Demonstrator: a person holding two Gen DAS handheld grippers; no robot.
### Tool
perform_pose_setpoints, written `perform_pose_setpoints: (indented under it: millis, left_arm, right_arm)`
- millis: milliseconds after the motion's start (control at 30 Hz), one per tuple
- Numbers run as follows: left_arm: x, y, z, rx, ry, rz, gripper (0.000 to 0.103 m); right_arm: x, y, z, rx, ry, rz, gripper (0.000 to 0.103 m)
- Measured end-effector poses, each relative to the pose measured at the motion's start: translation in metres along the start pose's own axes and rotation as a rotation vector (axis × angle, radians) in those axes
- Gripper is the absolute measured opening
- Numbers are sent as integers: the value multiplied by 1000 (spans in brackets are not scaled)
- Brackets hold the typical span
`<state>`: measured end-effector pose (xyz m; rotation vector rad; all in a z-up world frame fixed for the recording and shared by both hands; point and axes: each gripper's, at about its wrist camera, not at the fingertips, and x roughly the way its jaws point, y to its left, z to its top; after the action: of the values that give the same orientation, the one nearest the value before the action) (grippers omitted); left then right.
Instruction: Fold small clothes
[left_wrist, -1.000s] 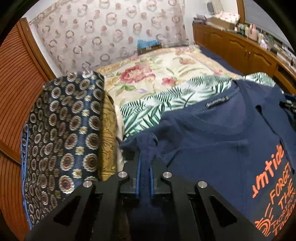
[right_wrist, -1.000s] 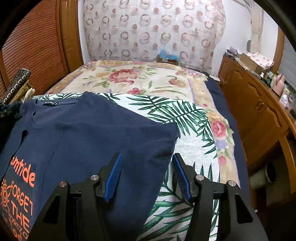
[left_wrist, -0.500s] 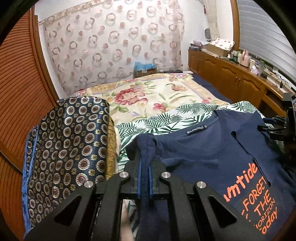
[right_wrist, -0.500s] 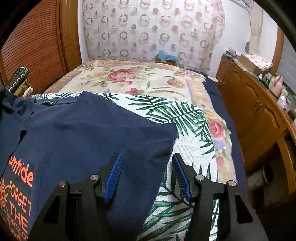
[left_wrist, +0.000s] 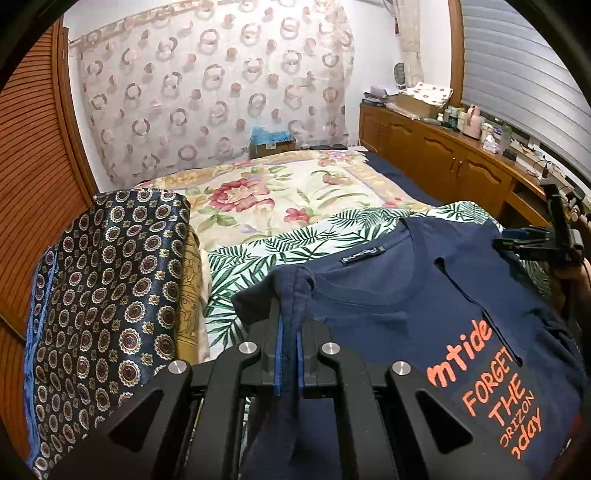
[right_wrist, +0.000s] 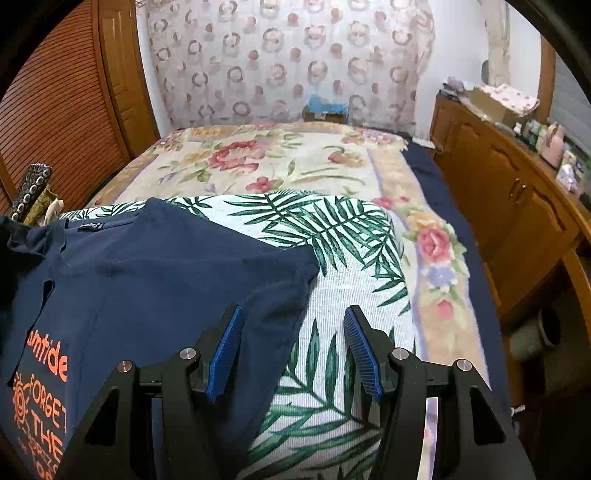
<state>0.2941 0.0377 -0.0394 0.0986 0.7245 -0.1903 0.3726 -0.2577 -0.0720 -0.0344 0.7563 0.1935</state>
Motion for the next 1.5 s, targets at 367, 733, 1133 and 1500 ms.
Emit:
perform_pose_setpoints:
  millis: [367, 733, 1133, 1500]
  left_arm:
    - [-49, -12, -14, -20, -66, -56, 5]
    - [-129, -18, -47, -44, -173, -87, 5]
    - [-208, -13, -119, -101, -232, -64, 5]
    - [-240, -6, -196, -234, -205, -89, 5]
  right_arm:
    - [-21, 24, 12, -109, -77, 87, 6]
    - [-121, 34, -38, -132, -249, 141, 6]
    - [-204, 49, -135, -144, -274, 138, 6]
    - [-268, 46, -228, -46, -246, 176, 6]
